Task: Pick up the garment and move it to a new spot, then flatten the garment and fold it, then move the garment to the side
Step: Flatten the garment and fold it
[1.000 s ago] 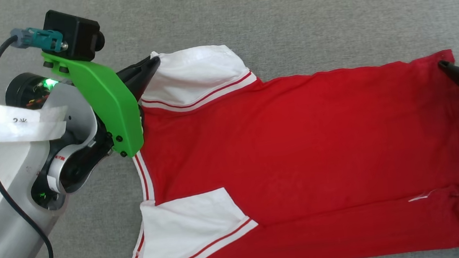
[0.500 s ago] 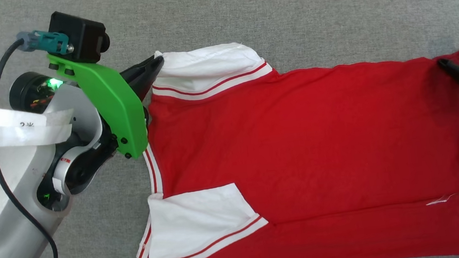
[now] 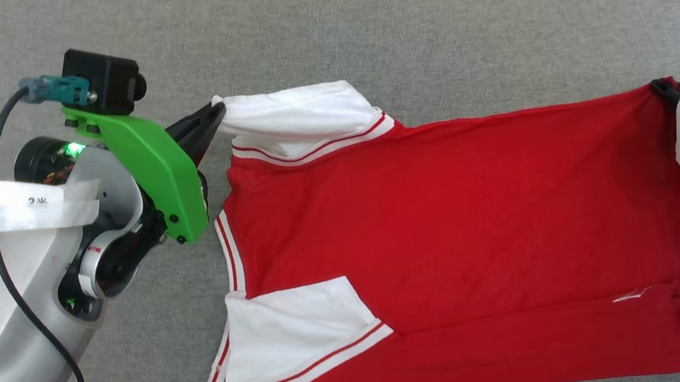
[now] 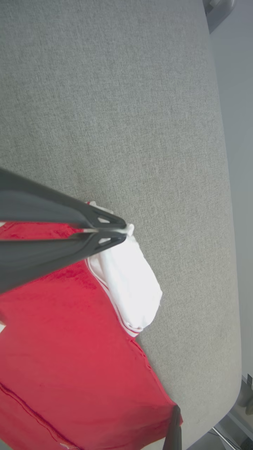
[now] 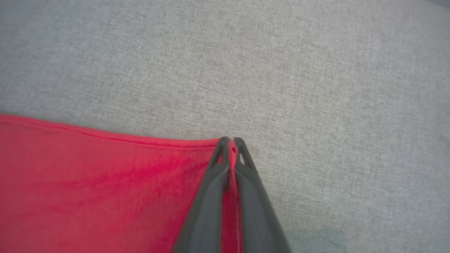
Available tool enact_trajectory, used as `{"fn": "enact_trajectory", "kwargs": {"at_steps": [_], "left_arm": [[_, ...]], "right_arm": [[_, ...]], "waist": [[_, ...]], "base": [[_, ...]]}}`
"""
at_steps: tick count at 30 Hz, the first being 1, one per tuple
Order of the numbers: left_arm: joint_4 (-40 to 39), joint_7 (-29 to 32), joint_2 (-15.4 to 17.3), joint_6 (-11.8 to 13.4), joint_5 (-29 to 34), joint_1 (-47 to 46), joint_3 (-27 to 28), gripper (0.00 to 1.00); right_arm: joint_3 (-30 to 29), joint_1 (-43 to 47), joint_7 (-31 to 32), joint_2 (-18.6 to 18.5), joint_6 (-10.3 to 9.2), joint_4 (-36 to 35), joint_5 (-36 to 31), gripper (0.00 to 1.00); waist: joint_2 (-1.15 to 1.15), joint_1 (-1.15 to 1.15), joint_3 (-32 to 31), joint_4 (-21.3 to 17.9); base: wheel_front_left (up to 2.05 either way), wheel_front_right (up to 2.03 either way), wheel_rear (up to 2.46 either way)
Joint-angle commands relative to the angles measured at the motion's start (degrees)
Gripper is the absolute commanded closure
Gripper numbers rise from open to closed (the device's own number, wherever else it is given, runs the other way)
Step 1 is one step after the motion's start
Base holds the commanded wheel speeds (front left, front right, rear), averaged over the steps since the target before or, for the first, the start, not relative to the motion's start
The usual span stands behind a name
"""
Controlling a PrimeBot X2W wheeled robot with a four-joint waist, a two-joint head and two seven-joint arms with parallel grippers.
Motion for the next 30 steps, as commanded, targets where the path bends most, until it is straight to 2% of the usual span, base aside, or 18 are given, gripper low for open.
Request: {"fn": "enact_trajectory", "kwargs": {"at_steps": [1,9,10,30], "left_arm": [[0.53,-0.92,-0.11,-0.04,-0.61,1.46,0.44,1.0],[1.54,-4.52,0.16,0.8,-2.16,6.84,1.52,1.0],[0.74,-5.4,0.6,1.22,-2.73,9.26,1.66,1.0],[-6.48,-10.01,3.39,6.11,-6.07,27.71,0.73,1.0]], "right_arm": [[-0.35,1.03,-1.83,0.04,-0.03,0.74,0.4,1.0],[-1.55,6.18,-10.46,0.8,-0.03,2.43,3.92,1.0],[-1.5,8.64,-13.05,0.44,-0.03,1.99,5.09,1.0],[-2.28,27.0,-26.9,-0.53,-0.03,-4.54,10.33,1.0]], "waist": [[0.0,0.0,-2.26,-0.65],[0.0,0.0,-7.57,-0.99],[0.0,0.0,-8.89,-0.87],[0.0,0.0,-16.36,0.24]], "base": [[0.0,0.0,0.0],[0.0,0.0,0.0],[0.0,0.0,0.0],[0.0,0.0,0.0]]}}
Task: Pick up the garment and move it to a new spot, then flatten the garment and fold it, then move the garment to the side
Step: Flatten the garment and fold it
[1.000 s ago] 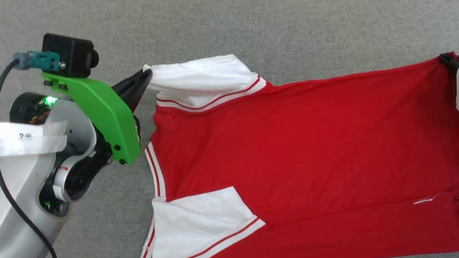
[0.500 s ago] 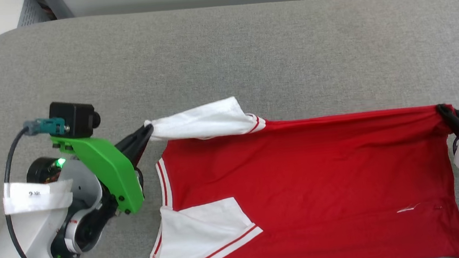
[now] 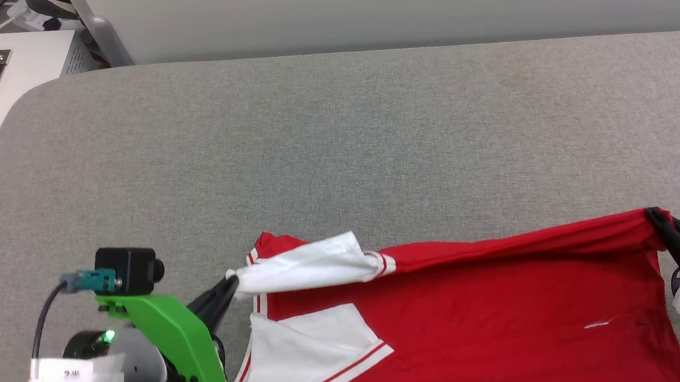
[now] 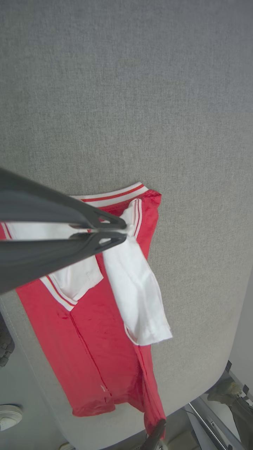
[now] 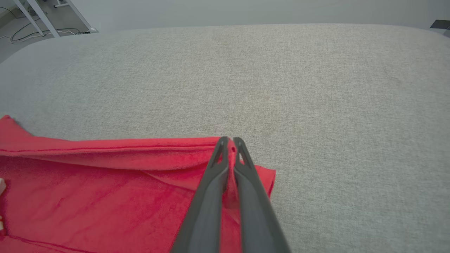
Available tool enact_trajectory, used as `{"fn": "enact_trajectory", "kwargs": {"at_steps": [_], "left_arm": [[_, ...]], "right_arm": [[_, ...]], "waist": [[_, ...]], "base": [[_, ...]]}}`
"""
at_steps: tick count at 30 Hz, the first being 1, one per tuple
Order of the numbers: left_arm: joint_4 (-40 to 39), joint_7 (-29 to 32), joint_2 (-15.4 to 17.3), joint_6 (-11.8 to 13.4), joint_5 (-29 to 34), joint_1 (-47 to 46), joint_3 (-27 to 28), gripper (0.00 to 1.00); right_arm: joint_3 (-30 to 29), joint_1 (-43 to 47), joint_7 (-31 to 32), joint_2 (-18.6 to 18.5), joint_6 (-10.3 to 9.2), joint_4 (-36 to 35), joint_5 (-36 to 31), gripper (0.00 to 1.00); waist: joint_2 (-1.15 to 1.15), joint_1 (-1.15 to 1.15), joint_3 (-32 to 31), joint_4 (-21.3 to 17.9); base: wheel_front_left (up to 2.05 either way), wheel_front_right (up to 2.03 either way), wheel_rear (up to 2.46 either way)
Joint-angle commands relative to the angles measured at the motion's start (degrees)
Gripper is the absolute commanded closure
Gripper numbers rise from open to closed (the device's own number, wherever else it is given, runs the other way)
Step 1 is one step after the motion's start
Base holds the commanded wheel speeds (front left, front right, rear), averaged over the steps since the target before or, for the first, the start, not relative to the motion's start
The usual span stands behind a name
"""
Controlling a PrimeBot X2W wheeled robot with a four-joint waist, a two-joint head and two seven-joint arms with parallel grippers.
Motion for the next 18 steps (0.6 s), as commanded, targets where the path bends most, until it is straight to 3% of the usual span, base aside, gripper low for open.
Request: {"fn": "enact_trajectory", "kwargs": {"at_steps": [1,11,18], "left_arm": [[-0.39,-0.44,0.58,0.47,-0.24,2.05,-0.3,1.0],[-0.05,-0.41,2.23,1.05,-1.27,9.12,-2.5,1.0],[4.08,-0.22,1.4,-0.51,-0.42,9.5,-4.51,1.0]], "right_arm": [[-0.12,1.5,-1.18,0.11,-0.03,-0.71,0.38,1.0],[2.58,9.33,-4.19,-1.1,-0.03,-3.78,0.46,1.0],[5.26,10.76,-4.63,-3.74,-0.03,-3.28,-0.24,1.0]], "waist": [[0.0,0.0,-0.5,0.07],[0.0,0.0,-1.35,0.02],[0.0,0.0,-0.89,-0.33]], "base": [[0.0,0.0,0.0],[0.0,0.0,0.0],[0.0,0.0,0.0]]}}
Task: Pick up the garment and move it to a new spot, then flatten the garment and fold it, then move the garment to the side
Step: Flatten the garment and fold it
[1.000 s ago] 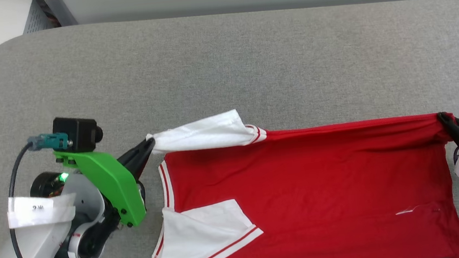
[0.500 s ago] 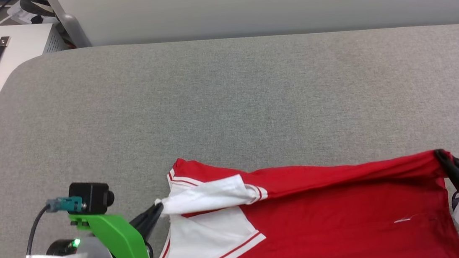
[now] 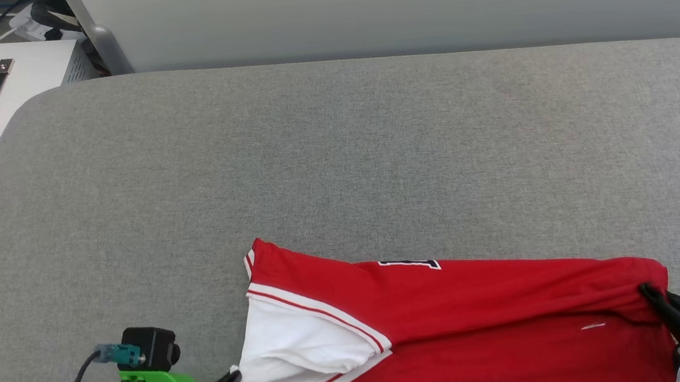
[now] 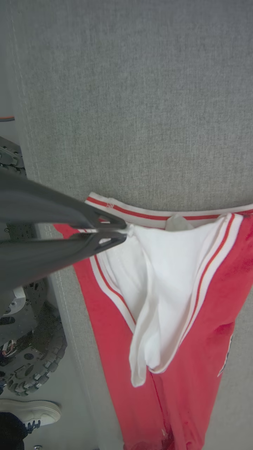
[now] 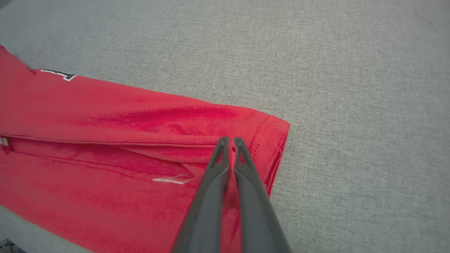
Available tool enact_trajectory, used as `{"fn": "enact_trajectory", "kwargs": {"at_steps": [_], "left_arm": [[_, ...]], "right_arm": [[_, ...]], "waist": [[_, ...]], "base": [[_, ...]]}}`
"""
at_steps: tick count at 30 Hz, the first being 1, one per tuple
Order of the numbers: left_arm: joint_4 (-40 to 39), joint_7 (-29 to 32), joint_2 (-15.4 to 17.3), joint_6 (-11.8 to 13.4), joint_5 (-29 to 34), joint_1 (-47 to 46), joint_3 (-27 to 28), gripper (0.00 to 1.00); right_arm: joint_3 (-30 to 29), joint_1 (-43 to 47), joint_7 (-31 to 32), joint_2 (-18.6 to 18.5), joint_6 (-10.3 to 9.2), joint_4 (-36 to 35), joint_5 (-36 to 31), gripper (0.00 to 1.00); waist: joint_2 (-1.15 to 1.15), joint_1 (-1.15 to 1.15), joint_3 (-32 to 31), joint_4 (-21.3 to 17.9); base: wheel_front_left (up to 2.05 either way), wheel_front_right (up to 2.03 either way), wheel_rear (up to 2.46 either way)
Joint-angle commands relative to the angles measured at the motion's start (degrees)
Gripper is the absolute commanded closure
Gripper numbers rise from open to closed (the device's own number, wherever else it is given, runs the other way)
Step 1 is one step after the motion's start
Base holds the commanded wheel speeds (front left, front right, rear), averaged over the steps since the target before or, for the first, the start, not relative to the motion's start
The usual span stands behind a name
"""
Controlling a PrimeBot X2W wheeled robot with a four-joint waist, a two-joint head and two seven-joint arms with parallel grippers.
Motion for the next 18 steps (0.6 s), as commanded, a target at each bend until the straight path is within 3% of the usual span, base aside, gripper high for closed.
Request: {"fn": "enact_trajectory", "kwargs": {"at_steps": [1,11,12,13,14,18], "left_arm": [[0.79,0.16,-0.39,-0.48,0.36,0.32,-0.3,1.0],[6.26,1.13,-1.95,-2.63,2.32,-1.79,-2.77,1.0],[6.65,1.03,-2.35,-2.79,2.42,-1.94,-2.95,1.0],[6.97,0.95,-2.67,-2.9,2.41,-2.02,-3.05,0.3],[7.44,0.83,-2.96,-3.08,2.63,-2.12,-3.3,0.0],[9.05,-0.95,-3.44,-3.08,4.18,-2.31,-3.58,0.0]], "right_arm": [[0.42,0.05,-0.2,-0.35,-0.03,0.21,-0.27,1.0],[5.21,-2.12,0.06,-2.48,-0.03,1.42,-0.35,1.0],[5.43,-2.27,-0.2,-2.41,-0.03,1.79,-0.36,0.51],[5.55,-2.28,-0.19,-2.13,-0.03,2.15,0.15,0.0],[5.92,-2.3,0.2,-1.76,-0.03,2.5,1.08,0.0],[6.47,-1.87,0.98,-1.73,-0.03,3.1,2.92,0.0]], "waist": [[0.0,0.0,0.23,-0.1],[0.0,0.0,1.12,-0.37],[0.0,0.0,1.05,-0.33],[0.0,0.0,0.93,-0.31],[0.0,0.0,0.63,-0.29],[0.0,0.0,-1.11,-0.25]], "base": [[0.0,0.0,0.0],[0.0,0.0,0.0],[0.0,0.0,0.0],[0.0,0.0,0.0],[0.0,0.0,0.0],[0.0,0.0,0.0]]}}
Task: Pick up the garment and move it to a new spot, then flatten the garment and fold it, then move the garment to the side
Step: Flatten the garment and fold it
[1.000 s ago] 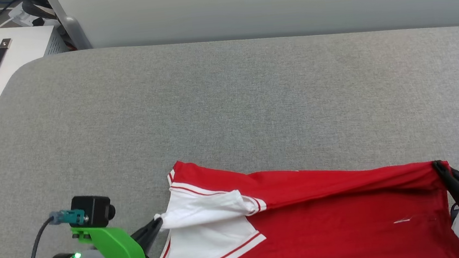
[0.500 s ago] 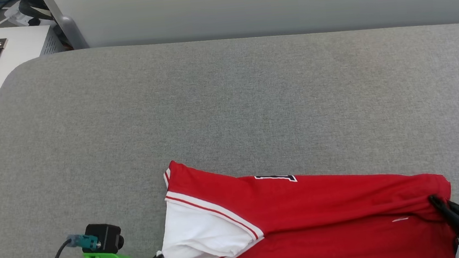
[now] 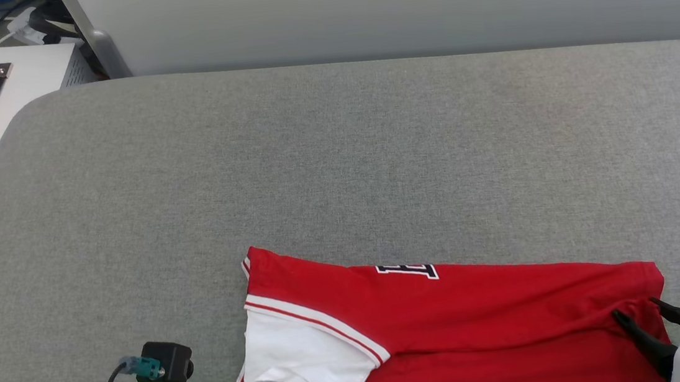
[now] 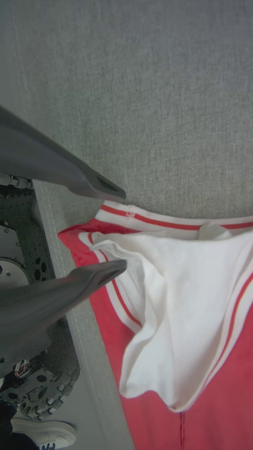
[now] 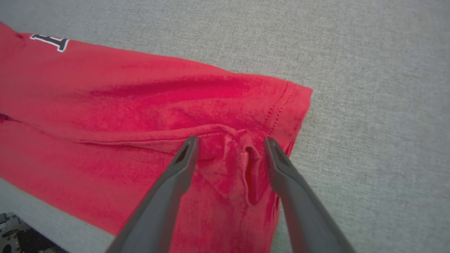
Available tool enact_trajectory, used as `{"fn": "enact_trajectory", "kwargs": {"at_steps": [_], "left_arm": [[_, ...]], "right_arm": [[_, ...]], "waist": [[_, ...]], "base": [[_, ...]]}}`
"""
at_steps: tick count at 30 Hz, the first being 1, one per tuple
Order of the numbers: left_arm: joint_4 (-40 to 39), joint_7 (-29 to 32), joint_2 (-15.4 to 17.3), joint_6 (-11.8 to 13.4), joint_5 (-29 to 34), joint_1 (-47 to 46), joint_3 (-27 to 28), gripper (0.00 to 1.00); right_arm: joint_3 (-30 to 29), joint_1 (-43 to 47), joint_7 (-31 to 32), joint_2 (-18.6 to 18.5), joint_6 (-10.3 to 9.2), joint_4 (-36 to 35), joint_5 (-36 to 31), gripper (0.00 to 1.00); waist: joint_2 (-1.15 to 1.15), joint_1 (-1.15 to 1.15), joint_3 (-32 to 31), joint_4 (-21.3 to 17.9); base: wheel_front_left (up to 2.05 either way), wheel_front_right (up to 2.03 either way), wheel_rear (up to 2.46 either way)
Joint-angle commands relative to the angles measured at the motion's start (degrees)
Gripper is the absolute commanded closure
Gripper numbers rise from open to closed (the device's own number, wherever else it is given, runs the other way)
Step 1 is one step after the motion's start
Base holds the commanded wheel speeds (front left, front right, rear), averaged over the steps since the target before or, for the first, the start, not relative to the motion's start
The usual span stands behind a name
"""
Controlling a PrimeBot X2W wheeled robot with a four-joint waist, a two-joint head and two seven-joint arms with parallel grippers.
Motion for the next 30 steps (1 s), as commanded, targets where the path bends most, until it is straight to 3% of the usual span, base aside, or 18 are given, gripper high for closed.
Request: {"fn": "enact_trajectory", "kwargs": {"at_steps": [1,5,10,15,23,30], "left_arm": [[0.7,-0.99,-0.28,-0.05,1.16,-1.17,-0.05,0.0],[1.43,-3.36,-1.38,-0.13,1.6,-1.37,0.5,0.0],[2.1,-8.73,-2.5,2.67,3.21,-1.72,2.91,0.0],[2.09,-15.48,-3.71,3.4,5.57,-2.38,4.81,0.0],[3.46,-27.46,-5.96,4.06,13.21,-4.26,6.44,0.0],[4.08,-29.11,-9.76,5.27,19.62,-3.63,12.61,0.0]], "right_arm": [[-0.14,-0.03,0.34,-0.06,-0.03,0.12,1.09,0.0],[-0.7,0.9,1.51,-0.75,-0.03,-0.89,2.78,0.0],[-3.55,2.19,4.42,-1.18,-0.03,-3.98,5.99,0.0],[-8.67,3.36,10.6,-0.84,-0.03,-6.27,7.54,0.0],[-19.11,4.92,21.38,5.33,-0.03,-5.54,4.02,0.0],[-26.28,5.13,26.6,12.95,-0.03,-3.66,1.07,0.0]], "waist": [[0.0,0.0,-1.41,0.07],[0.0,0.0,-3.31,0.12],[0.0,0.0,-4.99,0.05],[0.0,0.0,-5.48,0.15],[0.0,0.0,-3.89,1.06],[0.0,0.0,-1.62,2.2]], "base": [[0.0,0.0,0.0],[0.0,0.0,0.0],[0.0,0.0,0.0],[0.0,0.0,0.0],[0.0,0.0,0.0],[0.0,0.0,0.0]]}}
